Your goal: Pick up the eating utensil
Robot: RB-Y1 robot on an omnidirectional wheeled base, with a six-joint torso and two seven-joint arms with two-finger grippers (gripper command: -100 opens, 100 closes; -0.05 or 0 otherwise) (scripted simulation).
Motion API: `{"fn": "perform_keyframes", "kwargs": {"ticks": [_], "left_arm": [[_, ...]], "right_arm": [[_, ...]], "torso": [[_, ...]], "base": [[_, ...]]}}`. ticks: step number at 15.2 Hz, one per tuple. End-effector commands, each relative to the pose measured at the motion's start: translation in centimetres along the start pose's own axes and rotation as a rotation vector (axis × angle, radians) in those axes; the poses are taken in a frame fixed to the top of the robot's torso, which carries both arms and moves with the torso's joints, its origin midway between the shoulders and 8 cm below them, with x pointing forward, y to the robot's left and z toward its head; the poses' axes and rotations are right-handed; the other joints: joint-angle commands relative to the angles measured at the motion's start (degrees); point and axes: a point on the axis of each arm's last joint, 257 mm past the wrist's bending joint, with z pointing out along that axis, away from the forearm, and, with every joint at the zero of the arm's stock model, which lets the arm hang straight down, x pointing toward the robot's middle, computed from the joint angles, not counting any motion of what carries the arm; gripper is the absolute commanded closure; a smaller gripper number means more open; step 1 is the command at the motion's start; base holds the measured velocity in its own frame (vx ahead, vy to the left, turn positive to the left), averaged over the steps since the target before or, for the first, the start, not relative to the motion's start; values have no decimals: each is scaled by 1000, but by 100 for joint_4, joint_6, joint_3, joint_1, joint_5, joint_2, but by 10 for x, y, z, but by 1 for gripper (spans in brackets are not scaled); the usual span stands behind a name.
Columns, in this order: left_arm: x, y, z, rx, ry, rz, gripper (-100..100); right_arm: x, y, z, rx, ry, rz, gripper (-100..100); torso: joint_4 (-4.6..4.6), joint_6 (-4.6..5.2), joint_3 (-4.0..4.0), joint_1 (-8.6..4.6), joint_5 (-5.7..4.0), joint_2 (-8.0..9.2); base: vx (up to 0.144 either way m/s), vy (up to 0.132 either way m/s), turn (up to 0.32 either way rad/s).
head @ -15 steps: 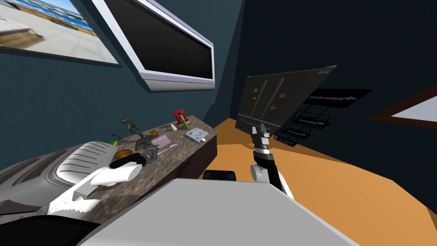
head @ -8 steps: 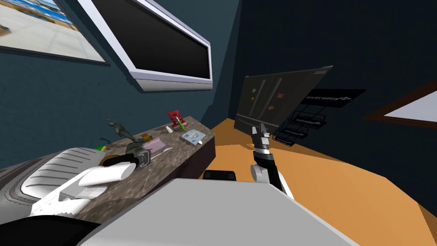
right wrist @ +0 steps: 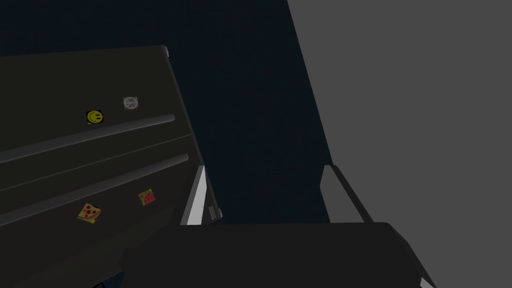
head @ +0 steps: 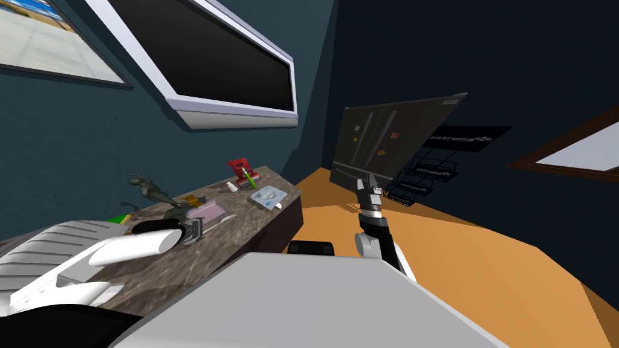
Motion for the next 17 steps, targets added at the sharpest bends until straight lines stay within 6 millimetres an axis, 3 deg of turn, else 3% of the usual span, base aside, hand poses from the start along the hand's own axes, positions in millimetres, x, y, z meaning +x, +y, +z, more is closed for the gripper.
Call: {"fn": "perform_keyframes", "kwargs": {"ticks": [1,6,17], "left_arm": [[-5,8,-1,-29,-14,-14,-100],[-37,29,-5,-145,-71,-105,-100],[-72,67,-19,-323,-147,-234,-100]], "right_arm": [[0,0,0,0,0,0,0],[0,0,0,0,0,0,0],[0,0,0,0,0,0,0]], "torso": [[0,0,0,0,0,0],[2,-1,6,7,2,10],[2,-1,7,8,2,12]], "base": [[66,-31,-8],[63,-32,-43],[65,-27,-34]]}}
